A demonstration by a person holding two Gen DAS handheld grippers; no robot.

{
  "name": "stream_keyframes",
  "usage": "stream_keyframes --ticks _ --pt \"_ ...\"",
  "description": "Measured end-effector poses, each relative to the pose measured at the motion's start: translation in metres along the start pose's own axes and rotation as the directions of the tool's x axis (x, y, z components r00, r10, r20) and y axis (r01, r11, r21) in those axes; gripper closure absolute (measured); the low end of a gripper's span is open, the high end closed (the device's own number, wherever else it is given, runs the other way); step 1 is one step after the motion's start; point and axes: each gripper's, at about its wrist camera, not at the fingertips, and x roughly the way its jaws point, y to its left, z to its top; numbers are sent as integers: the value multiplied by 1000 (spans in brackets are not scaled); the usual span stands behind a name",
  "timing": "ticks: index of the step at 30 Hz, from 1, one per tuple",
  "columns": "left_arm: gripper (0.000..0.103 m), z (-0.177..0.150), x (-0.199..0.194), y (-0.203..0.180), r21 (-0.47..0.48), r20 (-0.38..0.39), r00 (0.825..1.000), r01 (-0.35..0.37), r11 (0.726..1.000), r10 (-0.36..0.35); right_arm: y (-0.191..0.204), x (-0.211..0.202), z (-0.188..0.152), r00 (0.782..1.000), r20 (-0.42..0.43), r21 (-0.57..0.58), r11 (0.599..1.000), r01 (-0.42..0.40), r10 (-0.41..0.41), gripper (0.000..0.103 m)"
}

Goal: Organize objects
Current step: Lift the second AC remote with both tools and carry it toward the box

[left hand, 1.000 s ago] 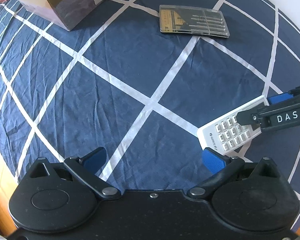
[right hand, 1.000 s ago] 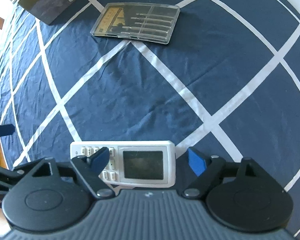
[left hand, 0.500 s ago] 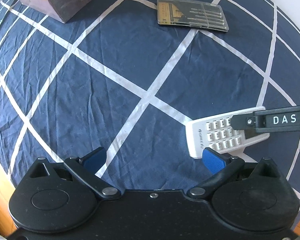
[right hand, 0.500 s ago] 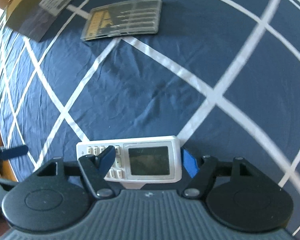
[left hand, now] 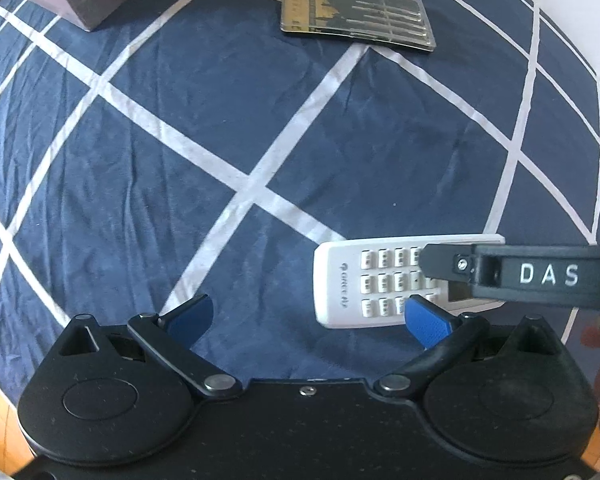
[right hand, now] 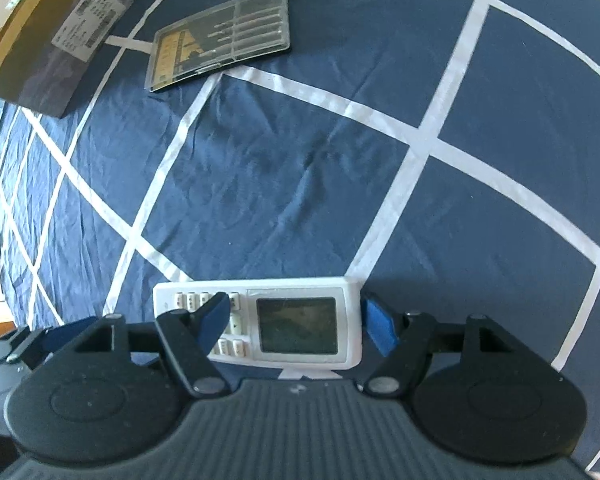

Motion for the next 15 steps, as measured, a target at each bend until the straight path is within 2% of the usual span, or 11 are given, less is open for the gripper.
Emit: stream_keyframes --ticks 15 --pt "1 5 12 -9 -44 -25 997 71 997 -72 5 4 -2 1000 10 -9 1000 9 -9 31"
